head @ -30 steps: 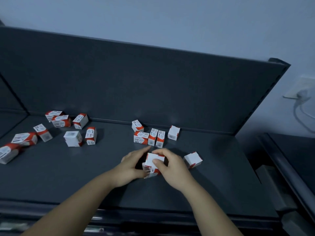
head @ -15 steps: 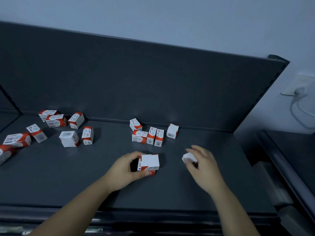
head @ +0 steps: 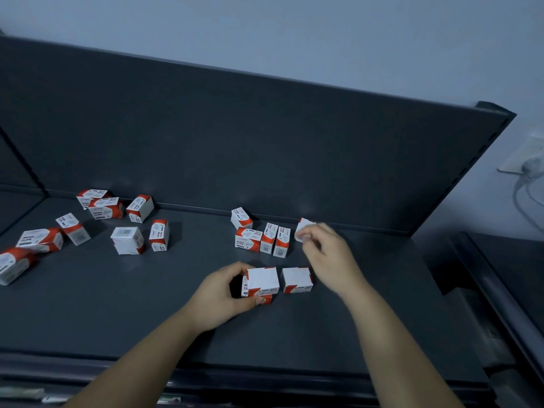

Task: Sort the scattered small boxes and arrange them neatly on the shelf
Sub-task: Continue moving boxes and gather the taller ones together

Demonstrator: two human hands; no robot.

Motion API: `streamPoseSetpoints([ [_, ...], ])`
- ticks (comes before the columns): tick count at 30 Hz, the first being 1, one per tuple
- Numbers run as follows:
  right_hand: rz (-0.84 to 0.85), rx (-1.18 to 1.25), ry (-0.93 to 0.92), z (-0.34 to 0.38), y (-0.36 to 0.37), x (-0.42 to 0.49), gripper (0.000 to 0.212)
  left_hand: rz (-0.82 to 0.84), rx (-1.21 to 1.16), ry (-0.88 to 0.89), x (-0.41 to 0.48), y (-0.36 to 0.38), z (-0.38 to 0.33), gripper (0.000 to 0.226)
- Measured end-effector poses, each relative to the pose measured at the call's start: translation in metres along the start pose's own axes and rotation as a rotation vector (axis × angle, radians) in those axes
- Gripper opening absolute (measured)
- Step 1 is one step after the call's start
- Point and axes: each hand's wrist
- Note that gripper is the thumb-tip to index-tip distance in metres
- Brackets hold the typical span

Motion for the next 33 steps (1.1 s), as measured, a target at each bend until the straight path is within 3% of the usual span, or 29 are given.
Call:
streamPoseSetpoints([
  [2,0.046,-0.085,0.019,0.006,0.003,0.019,0.033,-0.016,-0.001,-0.009,0.000,0.000,-0.001,0.042],
  [6,0.302,-0.228,0.032,0.008,0.031,0.036,0.071,-0.037,0.009,-0.002,0.000,0.001,-0.003,0.042],
  [9,0.208,-0.173,0.059,0.002,0.038,0.033,0.070,-0.044,0.021,0.003,0.000,0.002,-0.003,0.043],
  [11,0.082,-0.012,0.113,-0.004,0.032,0.025,0.068,-0.046,0.023,0.011,0.000,0.002,-0.002,0.042],
  [13,-0.019,0.204,0.132,-0.008,0.024,0.012,0.060,-0.047,0.022,0.018,0.000,0.002,-0.002,0.041],
  [15,-0.042,0.265,0.098,-0.011,0.021,-0.008,0.047,-0.050,0.020,0.019,0.001,0.002,0.000,0.042],
  [18,-0.026,0.110,0.019,-0.016,0.031,-0.045,0.035,-0.059,0.031,0.020,0.002,0.002,0.002,0.043],
  [24,-0.071,-0.200,0.013,-0.022,0.038,-0.067,0.055,-0.059,0.047,0.020,0.002,0.003,0.003,0.044],
  [27,-0.013,-0.065,-0.015,-0.027,0.025,-0.061,0.053,-0.066,0.057,0.014,0.003,0.003,0.004,0.044],
  [31,0.272,0.073,-0.034,-0.035,0.013,-0.052,0.060,-0.069,0.051,0.008,0.002,0.003,0.003,0.045],
  [33,0.267,0.097,-0.008,-0.041,0.014,-0.053,0.053,-0.071,0.039,0.003,0.001,0.003,0.001,0.046],
])
Point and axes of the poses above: each hand's wrist, its own x-axis towards the middle knuckle, its own y-axis out of the palm, z = x × y, and after that the axes turned 11 degrees about -x, right-handed
